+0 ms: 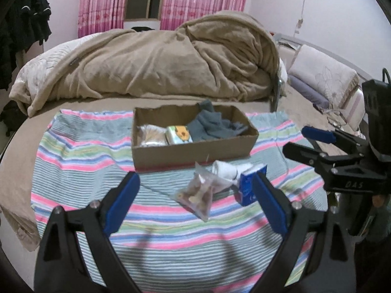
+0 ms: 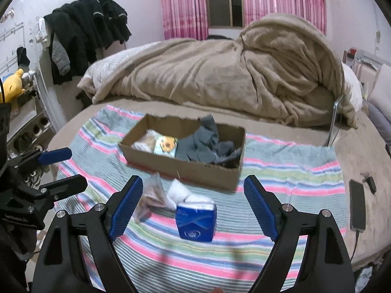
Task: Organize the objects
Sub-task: 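Grasp the clear snack bag with left tool while right tool grasps blue tissue pack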
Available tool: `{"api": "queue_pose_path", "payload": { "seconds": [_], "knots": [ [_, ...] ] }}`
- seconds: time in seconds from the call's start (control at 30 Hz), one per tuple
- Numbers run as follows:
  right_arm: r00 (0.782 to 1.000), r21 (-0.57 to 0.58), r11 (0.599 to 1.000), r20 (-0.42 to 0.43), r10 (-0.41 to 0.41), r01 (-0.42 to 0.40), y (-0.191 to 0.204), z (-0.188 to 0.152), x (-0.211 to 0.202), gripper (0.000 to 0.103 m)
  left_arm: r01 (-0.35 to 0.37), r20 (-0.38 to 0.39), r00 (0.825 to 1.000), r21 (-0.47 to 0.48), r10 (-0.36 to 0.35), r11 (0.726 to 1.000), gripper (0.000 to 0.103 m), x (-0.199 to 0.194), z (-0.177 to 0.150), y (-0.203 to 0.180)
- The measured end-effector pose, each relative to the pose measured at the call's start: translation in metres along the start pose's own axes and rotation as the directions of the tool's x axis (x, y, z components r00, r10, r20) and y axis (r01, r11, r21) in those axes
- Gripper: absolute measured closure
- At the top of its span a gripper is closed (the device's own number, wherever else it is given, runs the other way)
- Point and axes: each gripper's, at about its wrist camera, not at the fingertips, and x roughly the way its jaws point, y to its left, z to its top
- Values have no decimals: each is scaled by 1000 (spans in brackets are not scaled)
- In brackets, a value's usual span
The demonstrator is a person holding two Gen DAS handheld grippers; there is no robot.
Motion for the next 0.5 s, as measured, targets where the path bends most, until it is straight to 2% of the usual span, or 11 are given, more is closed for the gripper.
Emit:
{"api": "queue_pose_path", "payload": {
  "seconds": [0.5],
  "knots": [
    [993,1,1000,-115,9,-9,-12,-34,50,16,35,-142,990,98,-21,995,9,72,-26,-15]
  ]
}}
